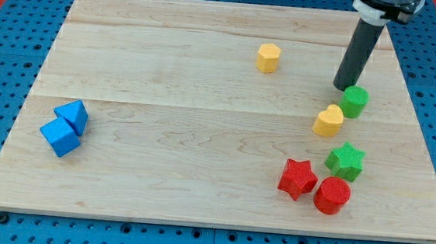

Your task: Place the heart above the red star

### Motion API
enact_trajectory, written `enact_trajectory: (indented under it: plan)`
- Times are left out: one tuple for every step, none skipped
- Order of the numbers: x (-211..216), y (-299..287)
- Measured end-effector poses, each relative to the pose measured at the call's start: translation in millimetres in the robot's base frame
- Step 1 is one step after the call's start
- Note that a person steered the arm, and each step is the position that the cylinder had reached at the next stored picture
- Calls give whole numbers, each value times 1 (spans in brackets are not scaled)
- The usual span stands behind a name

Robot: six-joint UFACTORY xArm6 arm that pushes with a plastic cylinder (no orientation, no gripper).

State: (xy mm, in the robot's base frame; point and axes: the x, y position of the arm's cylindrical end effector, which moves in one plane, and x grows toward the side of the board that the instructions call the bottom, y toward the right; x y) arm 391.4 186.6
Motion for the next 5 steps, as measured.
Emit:
enact_trajectory:
  plan:
    - [44,-1]
    - [49,-40]
    - [65,-68]
    - [58,-75]
    - [51,-133]
